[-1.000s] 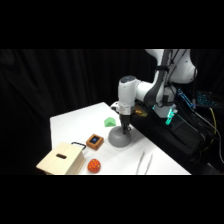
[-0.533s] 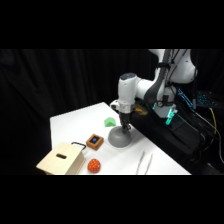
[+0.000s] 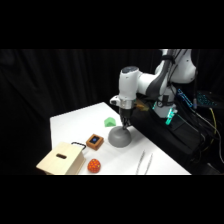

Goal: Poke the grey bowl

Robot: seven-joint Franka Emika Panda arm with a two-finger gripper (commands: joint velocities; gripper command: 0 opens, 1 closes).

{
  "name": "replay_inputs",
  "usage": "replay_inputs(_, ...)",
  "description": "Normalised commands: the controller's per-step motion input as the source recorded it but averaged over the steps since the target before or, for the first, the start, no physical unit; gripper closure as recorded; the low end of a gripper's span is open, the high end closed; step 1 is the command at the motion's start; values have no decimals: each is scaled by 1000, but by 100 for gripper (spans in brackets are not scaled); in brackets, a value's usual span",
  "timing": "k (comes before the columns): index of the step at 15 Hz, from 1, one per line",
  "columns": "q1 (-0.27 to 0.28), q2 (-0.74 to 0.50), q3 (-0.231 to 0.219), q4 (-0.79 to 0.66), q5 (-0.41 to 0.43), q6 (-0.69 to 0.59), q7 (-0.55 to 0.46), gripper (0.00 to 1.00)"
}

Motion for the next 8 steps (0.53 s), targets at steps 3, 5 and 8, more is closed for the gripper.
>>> replay_inputs(3,-48,-255,75,-47,-152,-152,146,100)
replay_inputs(5,-67,-233,83,-42,-155,-138,143,100)
replay_inputs(8,-89,-230,81,-41,-182,-128,154,100)
